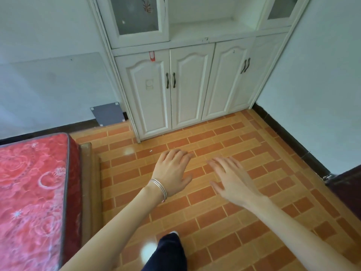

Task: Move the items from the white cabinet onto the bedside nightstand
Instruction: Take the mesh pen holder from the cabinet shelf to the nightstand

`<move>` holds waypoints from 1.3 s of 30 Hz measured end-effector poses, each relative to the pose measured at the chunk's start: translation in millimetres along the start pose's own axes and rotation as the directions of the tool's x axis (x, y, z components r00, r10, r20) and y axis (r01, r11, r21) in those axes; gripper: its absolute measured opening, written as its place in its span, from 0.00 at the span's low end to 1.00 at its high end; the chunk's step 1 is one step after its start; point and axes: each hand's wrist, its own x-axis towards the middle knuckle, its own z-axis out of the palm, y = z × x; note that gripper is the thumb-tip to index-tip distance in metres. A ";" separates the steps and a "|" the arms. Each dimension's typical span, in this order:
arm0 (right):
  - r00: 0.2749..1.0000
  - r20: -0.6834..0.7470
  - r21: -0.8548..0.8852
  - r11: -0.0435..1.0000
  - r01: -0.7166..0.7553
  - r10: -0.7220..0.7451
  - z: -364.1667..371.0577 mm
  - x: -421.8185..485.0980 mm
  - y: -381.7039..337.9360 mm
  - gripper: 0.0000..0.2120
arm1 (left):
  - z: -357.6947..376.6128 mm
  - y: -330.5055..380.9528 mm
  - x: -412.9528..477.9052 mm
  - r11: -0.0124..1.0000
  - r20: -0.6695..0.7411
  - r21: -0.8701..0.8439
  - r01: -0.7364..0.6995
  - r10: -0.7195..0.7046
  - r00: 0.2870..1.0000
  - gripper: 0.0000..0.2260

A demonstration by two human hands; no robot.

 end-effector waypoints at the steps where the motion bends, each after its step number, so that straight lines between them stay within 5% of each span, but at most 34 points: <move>1: 1.000 -0.010 0.003 1.000 0.008 -0.008 -1.7 15.2 2.6 0.27 | -2.8 -10.4 10.5 1.000 -0.004 -0.001 -0.002 0.002 1.000 0.25; 15: 0.996 -0.005 0.015 0.996 0.085 -0.085 6.8 171.2 56.6 0.27 | 10.2 -115.4 126.3 0.999 -0.021 0.047 -0.025 0.026 0.999 0.25; 30: 0.960 -0.126 0.008 0.968 0.252 -0.249 -16.0 369.1 238.1 0.25 | 14.1 -146.5 353.8 0.979 -0.102 0.153 0.133 -0.119 0.988 0.27; 39: 0.938 -0.109 -0.020 0.944 0.328 -0.329 -11.4 464.2 282.5 0.26 | 9.0 -202.0 433.1 0.948 -0.134 0.257 0.189 -0.158 0.978 0.28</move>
